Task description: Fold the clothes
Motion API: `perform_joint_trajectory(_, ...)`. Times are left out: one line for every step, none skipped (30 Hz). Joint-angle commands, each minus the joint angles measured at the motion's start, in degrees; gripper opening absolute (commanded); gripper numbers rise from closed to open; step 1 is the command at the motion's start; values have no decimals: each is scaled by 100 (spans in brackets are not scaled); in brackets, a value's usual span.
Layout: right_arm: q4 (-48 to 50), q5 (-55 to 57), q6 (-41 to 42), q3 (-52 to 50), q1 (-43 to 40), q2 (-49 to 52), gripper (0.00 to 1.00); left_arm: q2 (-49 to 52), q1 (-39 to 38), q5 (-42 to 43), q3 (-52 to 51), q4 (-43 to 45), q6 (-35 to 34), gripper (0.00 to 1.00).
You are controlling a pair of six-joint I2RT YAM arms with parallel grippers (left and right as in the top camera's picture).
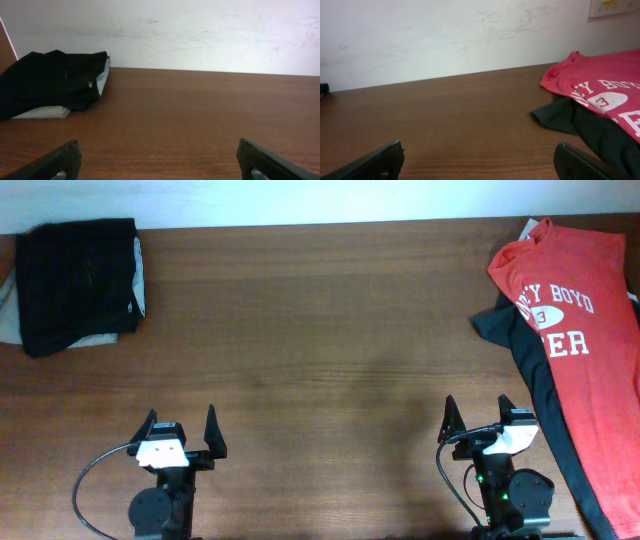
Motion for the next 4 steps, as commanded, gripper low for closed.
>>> perform_joint_trajectory(-31,26,17,-28,42,-39,99,-55,-24,-74,-44,-7,94,99)
perform_joint_trajectory(-31,28,17,-28,42,-39,99,-55,-24,-74,-44,-7,94,99)
perform_joint_trajectory(-31,26,17,-28,42,-39,99,-55,-24,-72,-44,-7,94,99)
perform_joint_trajectory(-31,28,17,-28,42,-39,99,-55,-24,-72,-44,-7,94,99)
